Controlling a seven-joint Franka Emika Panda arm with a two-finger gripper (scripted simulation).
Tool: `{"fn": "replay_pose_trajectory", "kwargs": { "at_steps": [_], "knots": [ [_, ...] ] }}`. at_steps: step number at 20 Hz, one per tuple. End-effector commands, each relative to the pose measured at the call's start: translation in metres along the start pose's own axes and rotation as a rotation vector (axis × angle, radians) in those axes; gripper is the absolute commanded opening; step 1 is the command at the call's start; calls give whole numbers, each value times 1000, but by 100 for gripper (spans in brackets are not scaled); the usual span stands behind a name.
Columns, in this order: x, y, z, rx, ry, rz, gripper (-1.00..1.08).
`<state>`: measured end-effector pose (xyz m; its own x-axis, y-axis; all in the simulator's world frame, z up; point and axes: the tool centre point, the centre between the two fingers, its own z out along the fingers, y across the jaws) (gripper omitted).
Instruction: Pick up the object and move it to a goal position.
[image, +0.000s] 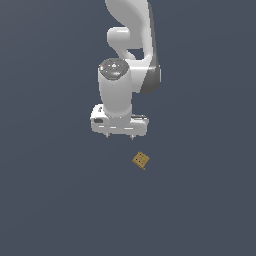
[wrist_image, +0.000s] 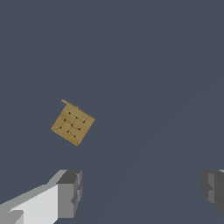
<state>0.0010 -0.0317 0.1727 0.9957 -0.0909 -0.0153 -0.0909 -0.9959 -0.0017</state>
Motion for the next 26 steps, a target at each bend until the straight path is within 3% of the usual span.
{"fn": "replay_pose_trajectory", "kwargs": {
  "at_steps": [1,17,26],
  "knots": [
    [0,0,0,0,0,0,100],
    [3,-3,5,-28,-2,-73,100],
    [8,-16,21,-33,-3,-213,100]
  ]
}}
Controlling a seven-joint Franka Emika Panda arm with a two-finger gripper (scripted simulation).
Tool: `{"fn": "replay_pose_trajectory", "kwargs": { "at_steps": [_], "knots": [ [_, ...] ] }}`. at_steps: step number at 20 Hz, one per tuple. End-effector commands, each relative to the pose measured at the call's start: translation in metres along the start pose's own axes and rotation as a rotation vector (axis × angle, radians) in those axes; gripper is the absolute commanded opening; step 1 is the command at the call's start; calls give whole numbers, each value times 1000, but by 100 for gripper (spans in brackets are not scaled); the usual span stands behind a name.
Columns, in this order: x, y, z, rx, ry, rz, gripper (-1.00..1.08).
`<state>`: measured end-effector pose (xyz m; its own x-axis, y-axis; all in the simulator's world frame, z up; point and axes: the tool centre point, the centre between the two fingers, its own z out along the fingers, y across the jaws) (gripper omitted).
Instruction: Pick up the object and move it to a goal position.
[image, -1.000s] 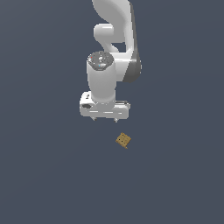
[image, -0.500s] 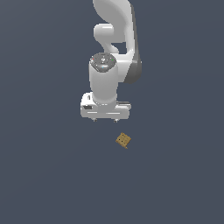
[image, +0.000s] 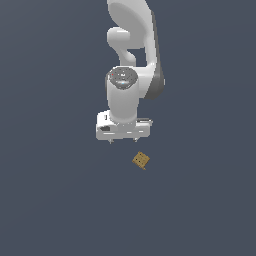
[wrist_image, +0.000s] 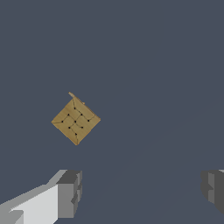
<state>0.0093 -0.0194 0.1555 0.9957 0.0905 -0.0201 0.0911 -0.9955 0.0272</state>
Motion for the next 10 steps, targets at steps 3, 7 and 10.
{"fn": "replay_pose_trajectory", "kwargs": {
  "at_steps": [3,7,10],
  "knots": [
    [6,-10,12,-2,1,-109,100],
    [12,-23,26,-3,3,-237,100],
    [17,-33,38,-2,5,-341,100]
  ]
}}
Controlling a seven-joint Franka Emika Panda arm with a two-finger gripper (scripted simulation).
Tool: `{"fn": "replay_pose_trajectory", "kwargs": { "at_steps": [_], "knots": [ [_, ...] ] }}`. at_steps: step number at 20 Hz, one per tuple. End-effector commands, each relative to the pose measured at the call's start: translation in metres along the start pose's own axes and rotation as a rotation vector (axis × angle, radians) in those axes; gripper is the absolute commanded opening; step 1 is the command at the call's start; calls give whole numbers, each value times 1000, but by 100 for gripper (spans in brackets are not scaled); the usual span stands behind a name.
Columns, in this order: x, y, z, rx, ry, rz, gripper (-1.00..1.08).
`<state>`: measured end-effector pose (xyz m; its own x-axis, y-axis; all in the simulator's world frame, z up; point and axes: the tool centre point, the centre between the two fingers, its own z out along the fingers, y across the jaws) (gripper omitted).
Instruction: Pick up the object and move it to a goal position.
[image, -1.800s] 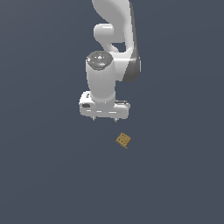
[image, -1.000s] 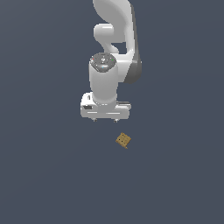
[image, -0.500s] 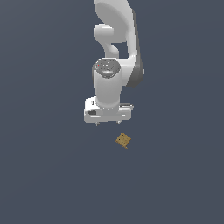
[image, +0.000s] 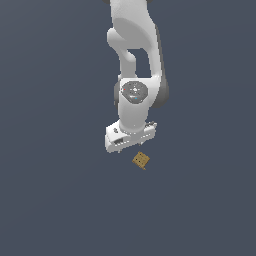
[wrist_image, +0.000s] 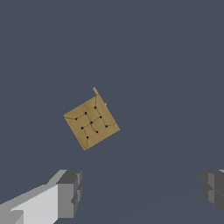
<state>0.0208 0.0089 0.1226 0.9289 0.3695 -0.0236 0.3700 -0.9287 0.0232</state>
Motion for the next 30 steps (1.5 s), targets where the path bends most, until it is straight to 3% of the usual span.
{"fn": "replay_pose_trajectory", "kwargs": {
  "at_steps": [1,15,30],
  "knots": [
    [6,-8,10,1,2,-88,100],
    [32,-44,52,13,23,-470,100],
    [36,-52,69,16,29,-537,100]
  ]
}}
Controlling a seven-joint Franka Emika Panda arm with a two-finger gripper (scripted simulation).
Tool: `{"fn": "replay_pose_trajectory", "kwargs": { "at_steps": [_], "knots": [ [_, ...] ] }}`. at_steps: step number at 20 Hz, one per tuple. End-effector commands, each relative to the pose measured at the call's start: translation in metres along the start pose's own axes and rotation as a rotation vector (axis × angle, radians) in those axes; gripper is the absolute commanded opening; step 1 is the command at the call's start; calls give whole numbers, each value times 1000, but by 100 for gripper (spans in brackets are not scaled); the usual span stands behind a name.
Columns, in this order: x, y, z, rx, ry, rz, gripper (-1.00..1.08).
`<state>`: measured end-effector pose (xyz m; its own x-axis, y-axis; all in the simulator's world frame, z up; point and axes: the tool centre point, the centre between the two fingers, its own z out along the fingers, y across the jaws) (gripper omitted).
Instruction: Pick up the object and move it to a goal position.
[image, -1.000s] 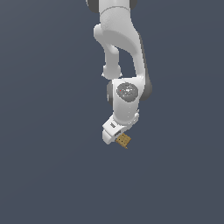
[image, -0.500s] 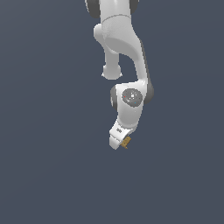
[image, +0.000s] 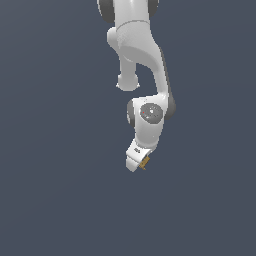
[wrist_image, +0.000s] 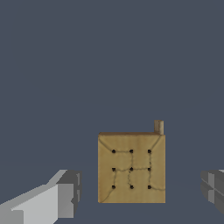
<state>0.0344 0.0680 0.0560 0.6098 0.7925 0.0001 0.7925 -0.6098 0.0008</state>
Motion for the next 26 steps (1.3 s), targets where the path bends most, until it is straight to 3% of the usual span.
{"fn": "replay_pose_trajectory", "kwargs": {
  "at_steps": [1,12,13,26],
  "knots": [
    [0,-1,9,1,-1,-1,100],
    [0,0,45,1,0,-5,100],
    [0,0,45,1,0,-5,-100],
    [-1,-1,45,1,0,-5,-100]
  ]
}}
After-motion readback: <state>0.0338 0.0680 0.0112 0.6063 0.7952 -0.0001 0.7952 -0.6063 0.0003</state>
